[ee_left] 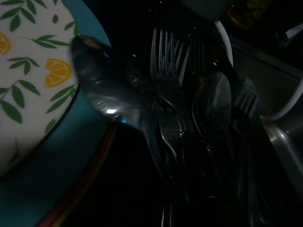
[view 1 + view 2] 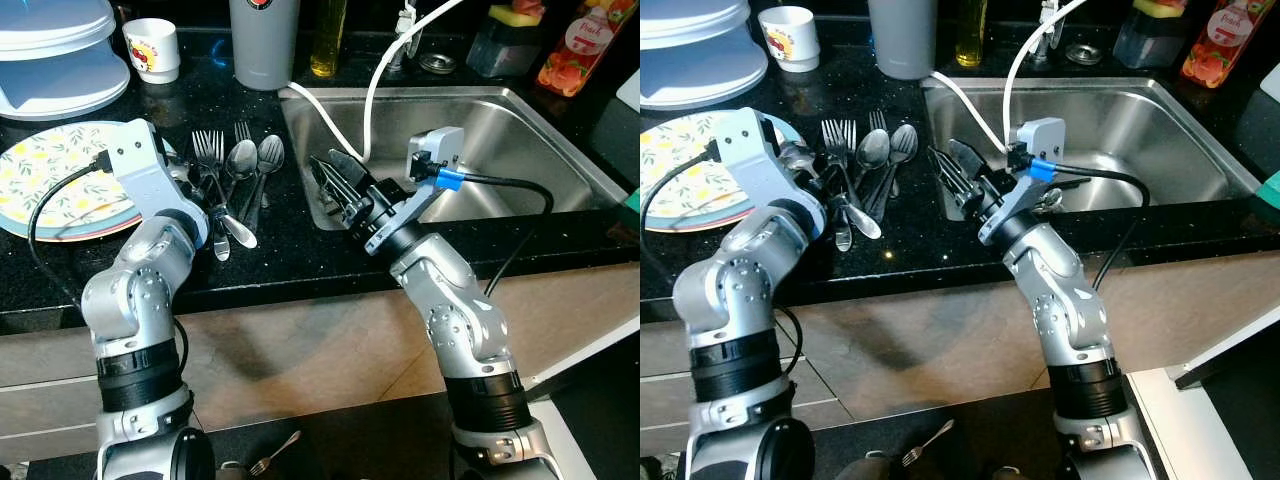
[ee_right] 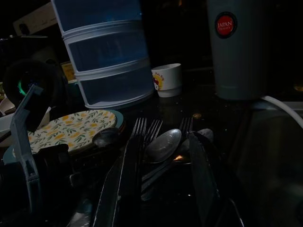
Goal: Kitchen organization
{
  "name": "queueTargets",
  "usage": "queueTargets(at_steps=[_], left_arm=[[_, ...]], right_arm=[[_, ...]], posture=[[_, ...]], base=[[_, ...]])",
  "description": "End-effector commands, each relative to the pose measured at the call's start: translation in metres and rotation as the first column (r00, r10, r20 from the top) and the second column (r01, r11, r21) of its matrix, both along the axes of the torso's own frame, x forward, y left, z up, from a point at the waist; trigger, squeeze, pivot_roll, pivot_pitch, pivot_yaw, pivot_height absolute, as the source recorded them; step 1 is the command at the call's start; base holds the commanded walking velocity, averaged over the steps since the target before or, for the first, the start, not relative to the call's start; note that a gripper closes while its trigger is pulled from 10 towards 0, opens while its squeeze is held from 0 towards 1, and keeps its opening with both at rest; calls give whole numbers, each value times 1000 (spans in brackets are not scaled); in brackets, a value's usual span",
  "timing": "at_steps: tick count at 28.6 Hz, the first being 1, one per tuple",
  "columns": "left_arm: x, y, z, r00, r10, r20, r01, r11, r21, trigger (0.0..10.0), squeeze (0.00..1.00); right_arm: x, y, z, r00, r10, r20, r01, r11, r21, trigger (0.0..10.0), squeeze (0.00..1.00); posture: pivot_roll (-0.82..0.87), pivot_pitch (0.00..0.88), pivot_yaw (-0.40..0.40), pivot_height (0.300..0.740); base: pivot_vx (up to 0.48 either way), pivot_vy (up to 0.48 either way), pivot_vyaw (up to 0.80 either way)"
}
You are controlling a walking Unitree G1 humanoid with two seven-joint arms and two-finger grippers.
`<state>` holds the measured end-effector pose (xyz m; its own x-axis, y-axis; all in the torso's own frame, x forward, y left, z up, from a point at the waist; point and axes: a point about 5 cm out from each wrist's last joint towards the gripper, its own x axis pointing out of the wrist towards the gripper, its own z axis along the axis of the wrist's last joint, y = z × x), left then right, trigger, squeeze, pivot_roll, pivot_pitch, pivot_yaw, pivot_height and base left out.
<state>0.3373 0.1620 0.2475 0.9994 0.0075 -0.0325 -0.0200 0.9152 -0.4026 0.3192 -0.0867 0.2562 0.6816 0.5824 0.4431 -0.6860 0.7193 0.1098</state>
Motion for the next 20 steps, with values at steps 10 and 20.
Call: queueTargets(at_steps=[10, 20], left_arm=[[-7, -2, 17, 985, 29, 172, -60, 982, 178, 6471, 0], [-6, -17, 59, 927, -69, 368, -40, 959, 281, 10000, 0]], right_arm=[[-1, -5, 4, 1000, -18, 11, 18, 1000, 9, 10000, 0], [1, -6, 8, 1000, -20, 17, 20, 999, 36, 10000, 0]], posture=[[179, 132, -50, 740], [184, 119, -52, 740]], base=[[0, 0, 0], [0, 0, 0]])
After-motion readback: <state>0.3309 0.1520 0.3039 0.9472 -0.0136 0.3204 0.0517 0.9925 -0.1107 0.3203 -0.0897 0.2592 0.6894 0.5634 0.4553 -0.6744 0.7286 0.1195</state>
